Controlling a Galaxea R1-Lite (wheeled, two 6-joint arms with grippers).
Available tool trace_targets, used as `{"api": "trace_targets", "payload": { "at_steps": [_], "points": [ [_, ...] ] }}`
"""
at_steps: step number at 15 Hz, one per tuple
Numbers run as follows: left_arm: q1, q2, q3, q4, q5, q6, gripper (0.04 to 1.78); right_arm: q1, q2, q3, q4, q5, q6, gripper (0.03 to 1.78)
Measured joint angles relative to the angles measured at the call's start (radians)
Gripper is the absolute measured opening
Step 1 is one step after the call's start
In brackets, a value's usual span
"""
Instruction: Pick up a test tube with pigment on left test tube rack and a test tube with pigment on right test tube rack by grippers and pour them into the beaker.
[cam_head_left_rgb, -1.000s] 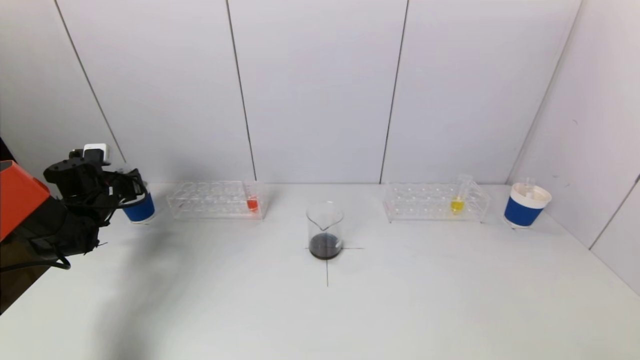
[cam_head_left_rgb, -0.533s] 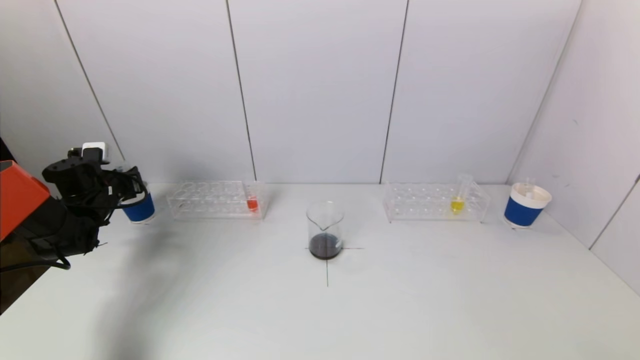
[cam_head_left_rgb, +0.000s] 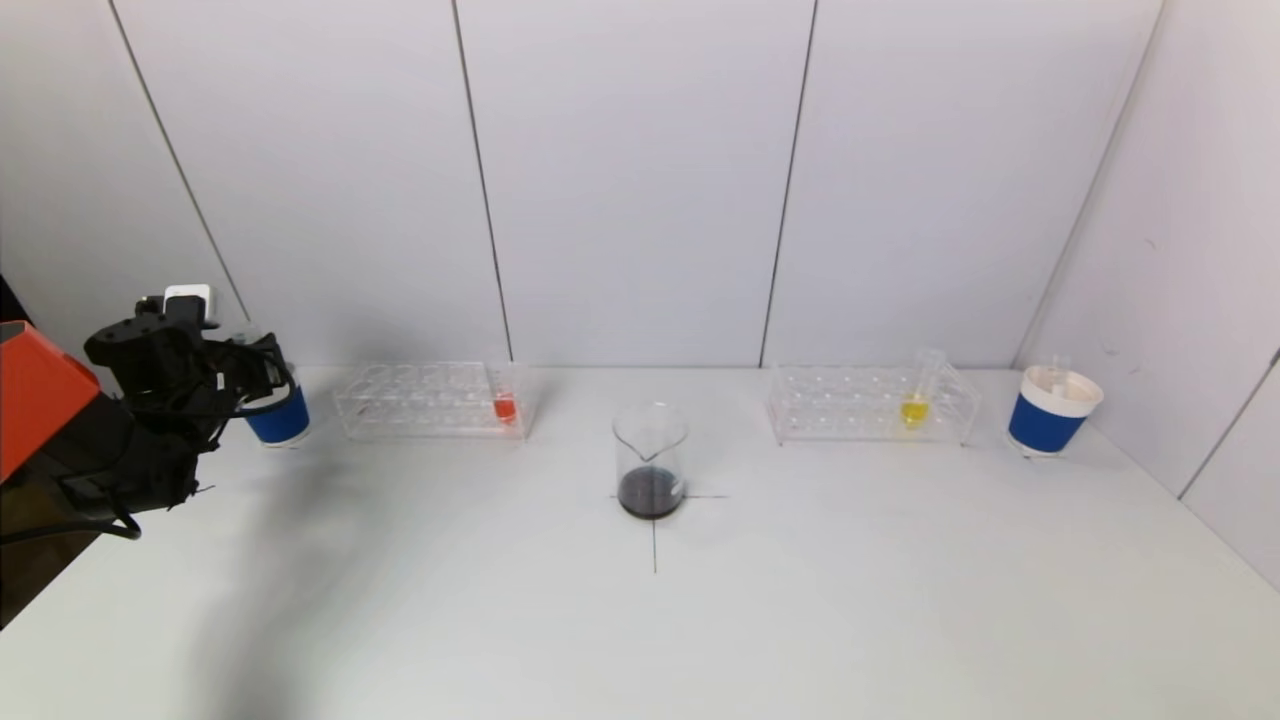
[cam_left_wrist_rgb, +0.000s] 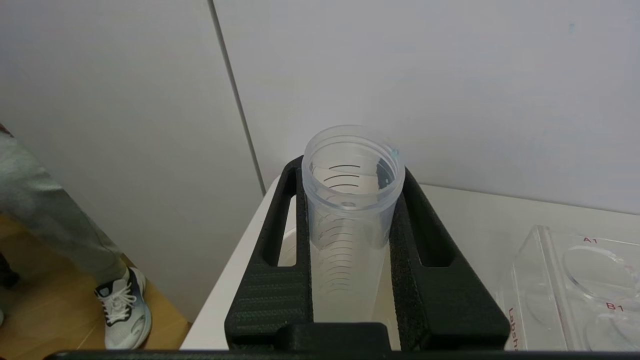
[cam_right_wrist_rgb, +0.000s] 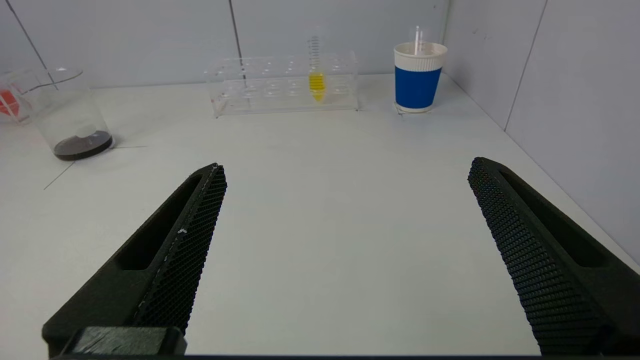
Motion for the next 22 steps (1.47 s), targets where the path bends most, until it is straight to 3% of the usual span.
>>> {"api": "trace_targets", "payload": {
  "at_steps": [4, 7, 12, 15, 17, 22],
  "points": [
    [0.000, 0.000, 0.002, -0.005, -0.017, -0.014, 0.47, 0.000, 0.000, 0.000, 0.000, 0.000, 0.000, 1.76],
    [0.000, -0.003, 0.004, -0.009, -0.022, -0.017, 0.63, 0.000, 0.000, 0.000, 0.000, 0.000, 0.000, 1.76],
    [0.000, -0.004, 0.006, -0.009, -0.022, -0.017, 1.38, 0.000, 0.000, 0.000, 0.000, 0.000, 0.000, 1.76],
    [0.000, -0.005, 0.006, -0.011, -0.022, -0.016, 1.68, 0.000, 0.000, 0.000, 0.000, 0.000, 0.000, 1.76],
    [0.000, -0.004, 0.006, -0.029, -0.022, -0.017, 1.77, 0.000, 0.000, 0.000, 0.000, -0.001, 0.000, 1.76],
    [0.000, -0.015, 0.007, -0.030, -0.021, -0.013, 1.76, 0.000, 0.000, 0.000, 0.000, 0.000, 0.000, 1.76]
  ]
}}
